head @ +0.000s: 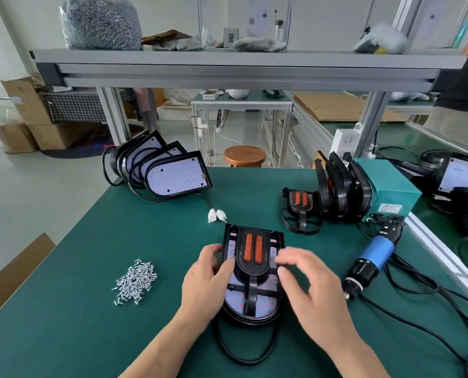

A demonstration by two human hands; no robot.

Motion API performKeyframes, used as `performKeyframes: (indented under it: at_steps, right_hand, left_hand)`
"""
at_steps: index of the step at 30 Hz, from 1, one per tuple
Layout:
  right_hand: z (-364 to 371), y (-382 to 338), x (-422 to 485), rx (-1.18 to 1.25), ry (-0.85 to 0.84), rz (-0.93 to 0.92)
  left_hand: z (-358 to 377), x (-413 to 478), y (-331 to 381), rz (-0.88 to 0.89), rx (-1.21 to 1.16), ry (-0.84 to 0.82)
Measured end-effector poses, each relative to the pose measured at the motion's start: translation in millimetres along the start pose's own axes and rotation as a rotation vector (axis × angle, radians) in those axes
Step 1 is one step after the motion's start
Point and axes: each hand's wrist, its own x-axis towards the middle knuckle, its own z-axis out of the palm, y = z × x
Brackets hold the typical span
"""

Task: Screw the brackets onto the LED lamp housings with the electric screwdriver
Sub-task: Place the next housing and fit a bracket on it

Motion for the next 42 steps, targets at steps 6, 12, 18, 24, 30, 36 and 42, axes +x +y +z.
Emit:
performKeyframes:
  at_steps: [6,12,18,24,30,36,42]
  right_hand:
    - [25.2,4.0,22.5,-0.052,-0.334,0.323]
    - [36.7,9.2,27.5,-0.003,-0.303,0.384]
    - [37.5,14.9,26.2,0.059,-0.250,0.404]
    - [40.7,22.4,25.5,0.151,-0.203,0.423]
    - [45.7,23.2,23.8,0.133,-0.146,0.395]
    - [48.0,26.3,21.9,0.216,-0.147,0.408]
    - [47.2,23.7,21.2,0.217,-0.151,0.397]
  left_hand:
    - [-1.1,-1.9,1.3,0.064,0.108,-0.097]
    - [-4.9,5.0,1.9,0.067,0.192,-0.131]
    - [-3.1,-1.1,8.4,0.089,0.290,-0.140]
    - [-2.9,0.7,10.1,0.112,0.366,-0.156]
    - [-19.2,6.8,2.4,0.139,0.260,-0.034]
    - [-91.9,42.5,-28.3,-0.030,0.432,0.305]
    - [-112.9,27.6,-56.4,-0.187,0.603,0.217]
